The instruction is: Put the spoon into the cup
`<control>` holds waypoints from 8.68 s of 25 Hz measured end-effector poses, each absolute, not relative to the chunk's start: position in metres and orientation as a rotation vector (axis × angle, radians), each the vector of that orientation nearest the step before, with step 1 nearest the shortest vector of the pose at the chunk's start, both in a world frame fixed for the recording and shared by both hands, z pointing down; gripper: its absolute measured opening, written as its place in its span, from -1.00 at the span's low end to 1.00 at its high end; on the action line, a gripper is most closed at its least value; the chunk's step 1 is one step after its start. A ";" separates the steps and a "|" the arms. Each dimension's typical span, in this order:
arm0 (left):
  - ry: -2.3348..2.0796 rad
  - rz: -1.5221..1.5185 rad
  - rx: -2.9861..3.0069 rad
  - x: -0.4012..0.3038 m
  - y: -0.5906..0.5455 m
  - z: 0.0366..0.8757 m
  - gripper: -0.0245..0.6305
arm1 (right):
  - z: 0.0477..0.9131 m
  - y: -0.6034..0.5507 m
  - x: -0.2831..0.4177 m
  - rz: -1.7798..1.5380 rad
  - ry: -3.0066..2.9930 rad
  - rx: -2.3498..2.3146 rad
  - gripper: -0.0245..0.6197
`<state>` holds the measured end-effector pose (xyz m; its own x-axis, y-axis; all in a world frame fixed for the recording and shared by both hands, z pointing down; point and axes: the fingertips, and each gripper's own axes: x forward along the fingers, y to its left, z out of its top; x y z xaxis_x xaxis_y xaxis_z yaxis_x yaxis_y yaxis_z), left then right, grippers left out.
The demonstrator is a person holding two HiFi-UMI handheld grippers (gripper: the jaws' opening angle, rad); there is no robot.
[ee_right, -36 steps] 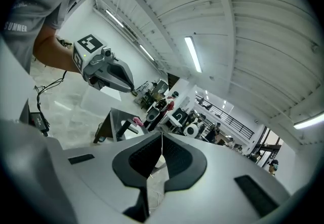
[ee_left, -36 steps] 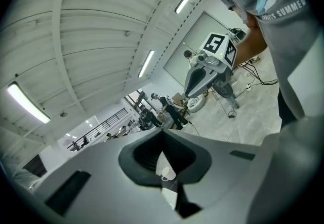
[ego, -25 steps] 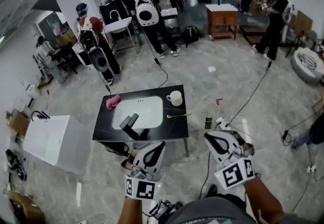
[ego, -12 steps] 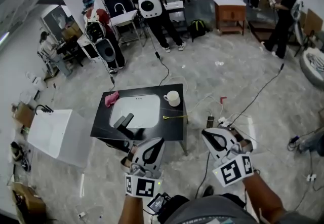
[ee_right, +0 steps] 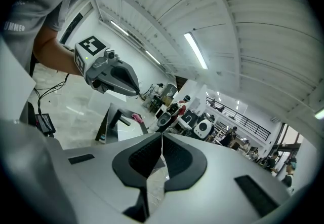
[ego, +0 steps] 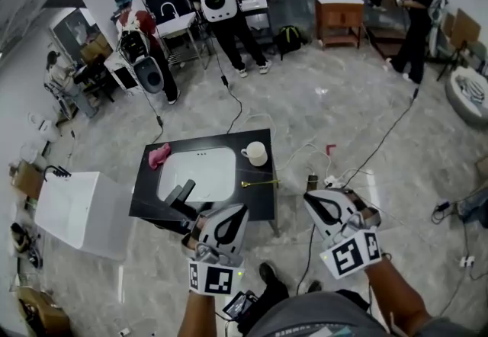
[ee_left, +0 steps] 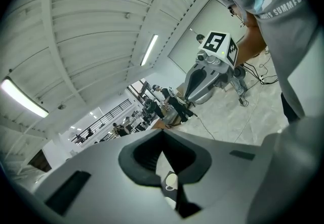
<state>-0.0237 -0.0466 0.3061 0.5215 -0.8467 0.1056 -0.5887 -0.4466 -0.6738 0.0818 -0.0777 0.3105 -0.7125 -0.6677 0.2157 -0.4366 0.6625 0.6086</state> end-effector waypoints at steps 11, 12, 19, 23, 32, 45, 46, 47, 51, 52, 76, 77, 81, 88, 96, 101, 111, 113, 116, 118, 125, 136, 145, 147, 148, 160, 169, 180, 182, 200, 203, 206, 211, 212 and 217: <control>1.042 -0.512 -2.247 -0.072 -0.112 0.309 -0.92 | 0.316 -0.132 0.035 -0.690 -2.381 0.977 -0.82; 1.038 -0.508 -2.254 -0.078 -0.117 0.311 -0.92 | 0.318 -0.135 0.029 -0.681 -2.376 0.981 -0.82; 0.999 -0.468 -2.287 -0.111 -0.143 0.320 -0.92 | 0.331 -0.160 -0.007 -0.648 -2.325 1.015 -0.82; 1.002 -0.470 -2.293 -0.123 -0.154 0.325 -0.92 | 0.339 -0.170 -0.022 -0.633 -2.309 1.021 -0.82; 1.024 -0.493 -2.328 -0.127 -0.168 0.354 -0.92 | 0.376 -0.192 -0.027 -0.576 -2.319 0.976 -0.82; 1.119 -0.583 -2.360 -0.106 -0.196 0.415 -0.92 | 0.452 -0.227 -0.012 -0.480 -2.372 0.824 -0.82; 1.126 -0.587 -2.361 -0.106 -0.198 0.419 -0.92 | 0.457 -0.229 -0.011 -0.473 -2.374 0.814 -0.82; 1.133 -0.590 -2.361 -0.105 -0.200 0.423 -0.92 | 0.462 -0.231 -0.011 -0.466 -2.375 0.803 -0.82; 1.149 -0.607 -2.363 -0.105 -0.209 0.442 -0.92 | 0.488 -0.239 -0.013 -0.442 -2.383 0.763 -0.82; 1.153 -0.615 -2.367 -0.105 -0.210 0.447 -0.92 | 0.495 -0.240 -0.013 -0.435 -2.384 0.754 -0.82; 1.221 -0.747 -2.436 -0.121 -0.238 0.540 -0.92 | 0.651 -0.266 -0.018 -0.310 -2.295 0.566 -0.63; 1.221 -0.763 -2.432 -0.122 -0.240 0.542 -0.92 | 0.658 -0.266 -0.018 -0.310 -2.288 0.556 -0.63; 1.219 -0.810 -2.411 -0.125 -0.247 0.547 -0.92 | 0.681 -0.267 -0.015 -0.309 -2.262 0.520 -0.62; 1.247 -0.825 -2.438 -0.128 -0.250 0.566 -0.92 | 0.712 -0.269 -0.017 -0.340 -2.227 0.462 -0.58; 1.257 -0.839 -2.455 -0.128 -0.253 0.582 -0.92 | 0.737 -0.273 -0.018 -0.390 -2.191 0.402 -0.55; 1.267 -0.832 -2.469 -0.128 -0.255 0.587 -0.92 | 0.745 -0.275 -0.018 -0.395 -2.180 0.378 -0.55; 1.269 -0.830 -2.472 -0.126 -0.257 0.587 -0.92 | 0.747 -0.276 -0.018 -0.437 -2.166 0.364 -0.64; 1.269 -0.832 -2.468 -0.128 -0.257 0.586 -0.92 | 0.747 -0.277 -0.019 -0.454 -2.160 0.363 -0.70; 1.276 -0.833 -2.466 -0.131 -0.254 0.584 -0.92 | 0.744 -0.275 -0.022 -0.494 -2.155 0.360 -0.76; 1.276 -0.832 -2.460 -0.132 -0.253 0.580 -0.92 | 0.739 -0.275 -0.023 -0.520 -2.154 0.367 -0.80; 1.287 -0.819 -2.438 -0.137 -0.251 0.565 -0.92 | 0.723 -0.273 -0.025 -0.588 -2.146 0.370 -0.82; 1.285 -0.785 -2.390 -0.141 -0.253 0.526 -0.92 | 0.672 -0.279 -0.022 -0.656 -2.135 0.434 -0.82; 1.264 -0.770 -2.340 -0.138 -0.258 0.492 -0.92 | 0.630 -0.295 -0.004 -0.689 -2.103 0.498 -0.82; 1.262 -0.764 -2.332 -0.137 -0.258 0.487 -0.92 | 0.623 -0.300 0.000 -0.692 -2.095 0.508 -0.82; 1.262 -0.762 -2.331 -0.137 -0.258 0.485 -0.92 | 0.621 -0.302 0.001 -0.692 -2.092 0.512 -0.82; 1.280 -0.766 -2.306 -0.135 -0.264 0.472 -0.92 | 0.609 -0.328 0.011 -0.674 -2.048 0.514 -0.82; 1.297 -0.768 -2.303 -0.137 -0.271 0.477 -0.92 | 0.618 -0.340 0.010 -0.667 -2.027 0.478 -0.82; 1.330 -0.771 -2.309 -0.143 -0.272 0.478 -0.92 | 0.604 -0.346 -0.009 -0.718 -2.072 0.466 -0.81; 1.335 -0.758 -2.309 -0.144 -0.271 0.475 -0.92 | 0.600 -0.345 -0.011 -0.728 -2.076 0.461 -0.80; 1.314 -0.639 -2.270 -0.142 -0.260 0.419 -0.92 | 0.524 -0.334 -0.018 -0.814 -2.087 0.509 -0.69; 1.318 -0.637 -2.259 -0.144 -0.252 0.409 -0.92 | 0.505 -0.326 -0.019 -0.818 -2.101 0.535 -0.70; 1.315 -0.636 -2.244 -0.148 -0.242 0.397 -0.92 | 0.486 -0.315 -0.022 -0.826 -2.120 0.561 -0.73; 1.301 -0.643 -2.200 -0.156 -0.227 0.374 -0.92 | 0.442 -0.297 -0.030 -0.838 -2.177 0.608 -0.77; 1.296 -0.645 -2.191 -0.157 -0.224 0.369 -0.92 | 0.433 -0.292 -0.032 -0.840 -2.190 0.616 -0.78; 1.278 -0.643 -2.144 -0.165 -0.205 0.346 -0.92 | 0.390 -0.271 -0.040 -0.857 -2.242 0.667 -0.80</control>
